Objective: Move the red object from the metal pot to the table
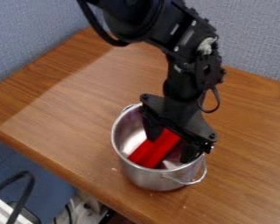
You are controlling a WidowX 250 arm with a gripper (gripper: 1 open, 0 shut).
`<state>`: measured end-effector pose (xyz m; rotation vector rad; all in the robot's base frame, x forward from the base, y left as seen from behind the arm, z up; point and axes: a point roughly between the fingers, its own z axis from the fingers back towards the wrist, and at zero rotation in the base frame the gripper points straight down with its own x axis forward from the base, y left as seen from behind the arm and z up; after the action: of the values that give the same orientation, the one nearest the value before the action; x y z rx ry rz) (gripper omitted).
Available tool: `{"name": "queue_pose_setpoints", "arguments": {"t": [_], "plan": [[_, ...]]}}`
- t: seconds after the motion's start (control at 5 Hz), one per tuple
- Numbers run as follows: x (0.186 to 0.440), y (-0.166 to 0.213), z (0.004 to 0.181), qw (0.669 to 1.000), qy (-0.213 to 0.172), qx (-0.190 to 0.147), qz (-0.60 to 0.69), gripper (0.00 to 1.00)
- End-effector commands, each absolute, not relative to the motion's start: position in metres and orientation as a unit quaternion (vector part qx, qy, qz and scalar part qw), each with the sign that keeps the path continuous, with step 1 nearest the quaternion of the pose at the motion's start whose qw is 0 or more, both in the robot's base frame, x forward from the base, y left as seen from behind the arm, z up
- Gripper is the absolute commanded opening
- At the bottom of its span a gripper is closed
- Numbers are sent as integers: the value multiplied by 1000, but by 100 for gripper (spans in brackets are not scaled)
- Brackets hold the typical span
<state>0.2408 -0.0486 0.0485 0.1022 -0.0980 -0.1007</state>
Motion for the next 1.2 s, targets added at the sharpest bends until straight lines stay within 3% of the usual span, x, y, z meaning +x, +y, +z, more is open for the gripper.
{"name": "queue_pose_setpoints", "arguments": {"t": [0.0, 1.0], "plan": [[245, -52, 51, 995, -59, 51, -57, 100], [250, -51, 42, 996, -58, 51, -51, 100]]}}
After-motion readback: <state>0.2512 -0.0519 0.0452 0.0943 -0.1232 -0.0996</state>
